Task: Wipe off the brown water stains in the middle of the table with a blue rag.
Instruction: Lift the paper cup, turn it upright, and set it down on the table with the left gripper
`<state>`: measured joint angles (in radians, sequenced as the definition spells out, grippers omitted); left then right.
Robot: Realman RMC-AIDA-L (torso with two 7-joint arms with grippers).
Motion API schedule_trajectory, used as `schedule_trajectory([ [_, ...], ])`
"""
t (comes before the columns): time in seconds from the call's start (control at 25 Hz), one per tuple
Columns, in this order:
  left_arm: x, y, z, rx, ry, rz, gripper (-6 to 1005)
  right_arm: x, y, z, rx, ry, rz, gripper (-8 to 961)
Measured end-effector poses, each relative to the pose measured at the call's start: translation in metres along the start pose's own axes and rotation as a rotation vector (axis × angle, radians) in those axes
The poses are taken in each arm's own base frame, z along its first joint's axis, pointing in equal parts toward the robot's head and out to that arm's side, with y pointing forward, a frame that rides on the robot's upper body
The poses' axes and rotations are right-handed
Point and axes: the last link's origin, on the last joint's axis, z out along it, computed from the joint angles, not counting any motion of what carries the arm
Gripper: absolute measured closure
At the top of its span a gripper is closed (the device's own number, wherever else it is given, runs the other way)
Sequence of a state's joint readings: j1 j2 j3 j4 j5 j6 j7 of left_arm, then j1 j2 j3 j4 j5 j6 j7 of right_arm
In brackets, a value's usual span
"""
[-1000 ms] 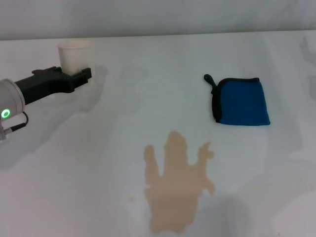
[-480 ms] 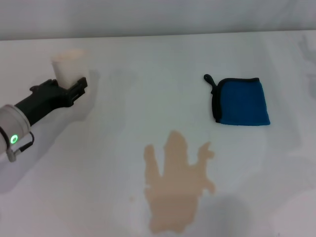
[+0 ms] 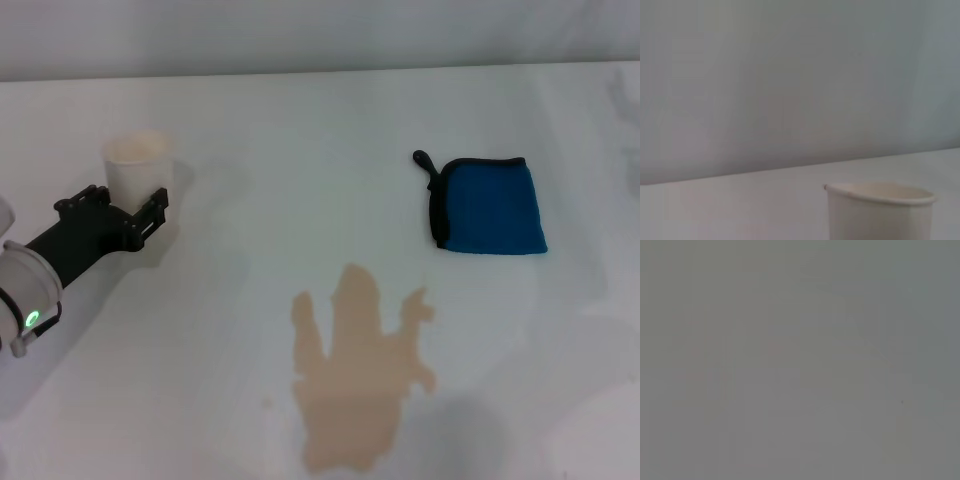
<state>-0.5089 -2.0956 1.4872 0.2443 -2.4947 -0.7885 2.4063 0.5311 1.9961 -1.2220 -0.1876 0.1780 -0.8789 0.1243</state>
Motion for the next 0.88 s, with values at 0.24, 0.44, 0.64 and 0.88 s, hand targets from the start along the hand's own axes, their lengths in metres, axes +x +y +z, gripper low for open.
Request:
schedule_trajectory([
  [0.24,-0.006,-0.002,-0.004,0.023,-0.003,-0.030,428,0.000,0.001,0.000,0.000,-0.001,0.002,125],
  [0.44,-0.011,-0.002,-0.006,0.027,-0.013,-0.042,426,-0.001,0.001,0.001,-0.005,-0.003,-0.002,125],
  [0.64,-0.015,0.000,-0.007,0.024,-0.027,-0.045,424,-0.002,0.002,0.001,-0.008,-0.006,-0.002,125],
  [0.88,-0.018,0.005,-0.007,0.005,-0.043,-0.033,400,-0.002,0.004,0.002,-0.011,-0.008,-0.002,125],
])
